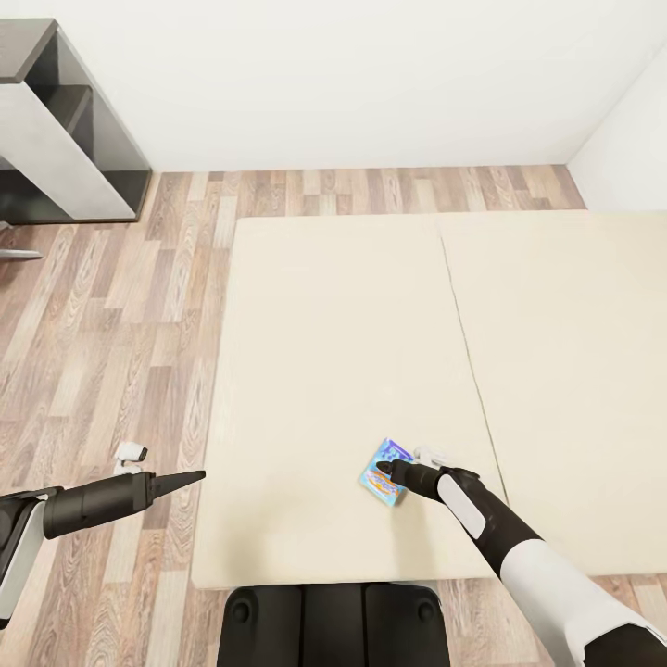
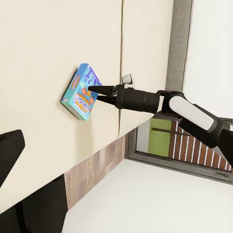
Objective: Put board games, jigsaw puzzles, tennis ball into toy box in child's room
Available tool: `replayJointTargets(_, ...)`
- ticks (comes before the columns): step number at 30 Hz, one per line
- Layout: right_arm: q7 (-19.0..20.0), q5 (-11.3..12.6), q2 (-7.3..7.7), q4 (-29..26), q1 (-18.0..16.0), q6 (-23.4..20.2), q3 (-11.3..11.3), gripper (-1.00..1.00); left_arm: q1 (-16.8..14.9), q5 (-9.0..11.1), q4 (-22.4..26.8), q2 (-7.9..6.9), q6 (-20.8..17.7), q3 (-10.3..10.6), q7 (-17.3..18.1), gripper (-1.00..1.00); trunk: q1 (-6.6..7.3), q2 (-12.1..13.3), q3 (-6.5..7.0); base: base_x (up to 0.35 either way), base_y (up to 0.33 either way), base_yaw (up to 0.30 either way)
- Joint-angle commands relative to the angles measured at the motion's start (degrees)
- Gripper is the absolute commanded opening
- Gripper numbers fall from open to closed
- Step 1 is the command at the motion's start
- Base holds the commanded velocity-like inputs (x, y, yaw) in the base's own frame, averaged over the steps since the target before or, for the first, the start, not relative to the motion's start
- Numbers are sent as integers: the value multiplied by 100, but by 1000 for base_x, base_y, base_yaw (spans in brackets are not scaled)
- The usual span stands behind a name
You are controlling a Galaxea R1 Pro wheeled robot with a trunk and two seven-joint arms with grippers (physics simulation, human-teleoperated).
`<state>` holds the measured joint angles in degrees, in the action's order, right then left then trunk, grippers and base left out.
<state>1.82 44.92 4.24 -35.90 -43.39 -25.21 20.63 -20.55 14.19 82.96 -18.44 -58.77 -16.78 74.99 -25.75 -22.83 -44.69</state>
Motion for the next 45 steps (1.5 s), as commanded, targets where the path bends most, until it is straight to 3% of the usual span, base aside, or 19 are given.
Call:
replayJointTargets(1, 7, 3, 6, -5, -3, -15, 20, 100, -2, 13, 1, -1, -47, -1, 7, 100, -3, -9, -6, 0, 2, 0)
replayJointTargets(22, 9, 8, 20, -93, -17, -191, 3, 100, -2, 5, 1, -1, -47, -1, 7, 100, -3, -9, -6, 0, 0, 0)
replayJointTargets(39, -28, 26, 32, -67, -392, -654, 3, 100, -2, -1, 1, -1, -47, -1, 7, 100, -3, -9, -6, 0, 0, 0)
replayJointTargets(45, -221, 33, 12, -21, -518, -715, -3, 100, -2, 3, 1, -15, -47, -1, 7, 100, -3, -9, -6, 0, 0, 0)
